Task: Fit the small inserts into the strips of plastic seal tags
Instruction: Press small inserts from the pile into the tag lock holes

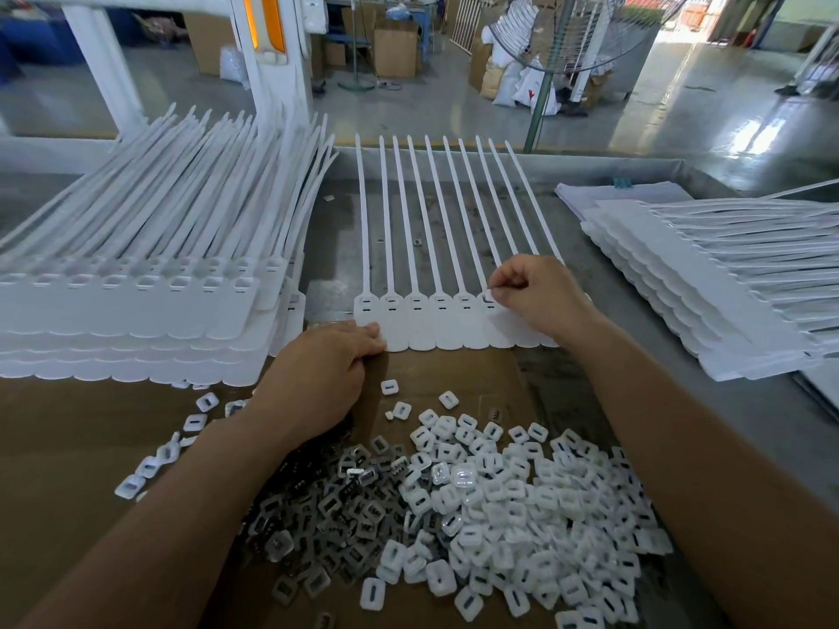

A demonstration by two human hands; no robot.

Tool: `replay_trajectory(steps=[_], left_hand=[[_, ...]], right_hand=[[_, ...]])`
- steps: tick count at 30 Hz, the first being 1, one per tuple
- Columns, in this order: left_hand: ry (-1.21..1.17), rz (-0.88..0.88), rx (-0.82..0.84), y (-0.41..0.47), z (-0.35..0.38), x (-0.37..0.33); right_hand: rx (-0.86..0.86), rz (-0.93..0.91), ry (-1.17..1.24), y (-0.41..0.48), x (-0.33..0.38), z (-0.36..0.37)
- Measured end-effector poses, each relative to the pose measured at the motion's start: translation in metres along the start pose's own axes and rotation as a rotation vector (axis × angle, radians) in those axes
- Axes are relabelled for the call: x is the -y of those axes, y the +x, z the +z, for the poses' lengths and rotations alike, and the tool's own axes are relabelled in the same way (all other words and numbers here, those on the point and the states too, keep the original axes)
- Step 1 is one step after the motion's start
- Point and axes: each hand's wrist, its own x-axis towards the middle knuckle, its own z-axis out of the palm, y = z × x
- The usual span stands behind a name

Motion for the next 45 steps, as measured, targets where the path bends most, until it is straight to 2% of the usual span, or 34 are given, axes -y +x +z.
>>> replay_trajectory(steps=[14,29,38,45], left_hand=[[-0.010,0.002,0.000,0.001,0.000,0.000],[0.001,-0.006,0.012,-0.001,-0.001,0.000],[0.000,-0.011,0.012,0.000,-0.002,-0.002],[0.000,-0.008,0.010,0.000,-0.002,-0.002]], right_hand=[[0.071,0.051,-0.191,0.017,0.001,0.007],[0.042,0.238,-0.095,0.028,0.005,0.006],[-0.007,0.106,-0.065,0.015,-0.006,0.006],[0.129,0.031,-0.090,-0.003,0.000,-0.008]])
